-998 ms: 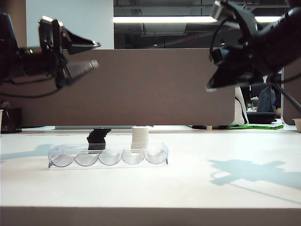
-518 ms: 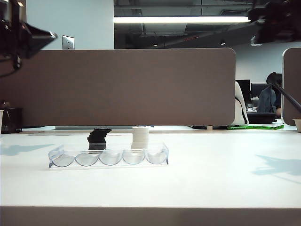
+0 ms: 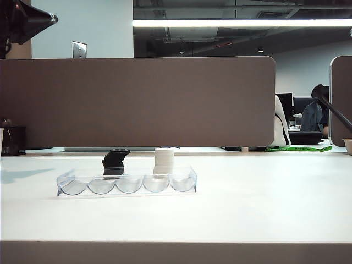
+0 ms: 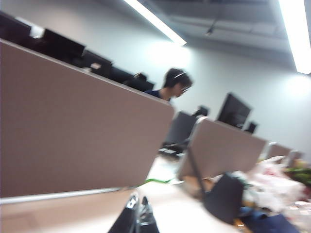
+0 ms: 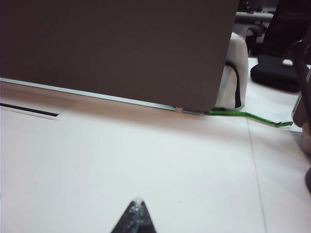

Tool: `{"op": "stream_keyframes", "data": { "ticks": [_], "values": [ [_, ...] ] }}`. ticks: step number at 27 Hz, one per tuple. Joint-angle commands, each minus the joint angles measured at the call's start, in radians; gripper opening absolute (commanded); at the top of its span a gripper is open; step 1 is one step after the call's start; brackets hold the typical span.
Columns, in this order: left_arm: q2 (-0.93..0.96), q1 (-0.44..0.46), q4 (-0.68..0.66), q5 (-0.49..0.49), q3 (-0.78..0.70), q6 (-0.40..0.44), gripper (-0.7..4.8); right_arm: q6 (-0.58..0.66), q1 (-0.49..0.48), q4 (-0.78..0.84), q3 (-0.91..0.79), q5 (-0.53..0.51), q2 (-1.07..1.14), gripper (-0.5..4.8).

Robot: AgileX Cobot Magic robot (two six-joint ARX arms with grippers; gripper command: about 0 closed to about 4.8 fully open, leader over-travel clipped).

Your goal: Pick up the chip in the box and place it on the pile of chips with the same color.

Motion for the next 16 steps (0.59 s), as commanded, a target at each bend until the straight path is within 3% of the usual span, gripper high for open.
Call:
{"op": "stream_keyframes", "data": {
  "ticks": [1, 2, 7, 12, 16],
  "values": [
    [-0.089, 0.000, -0.290, -0.120, -0.023, 0.239, -0.02, -0.005, -0.041, -0.053, 0.005, -0.016, -0.042, -0.06],
    [-0.138, 0.000, -0.431, -0.196, -0.029, 0.340, -0.02, -0.017, -0.042, -0.071, 0.004, -0.017, -0.053, -0.06],
    [-0.254, 0.000, -0.721, -0.370, -0.034, 0.521, -0.02, -0.052, -0.046, -0.077, 0.003, -0.096, -0.054, -0.06],
    [-0.345, 0.000, -0.850, -0.432, -0.037, 0.602, -0.02, -0.044, -0.054, -0.023, -0.055, -0.098, -0.064, -0.06],
    [-0.455, 0.000, -0.854, -0.481, -0.101, 0.623, -0.02, 0.032, -0.055, 0.105, -0.182, -0.090, -0.123, -0.06]
  ]
}}
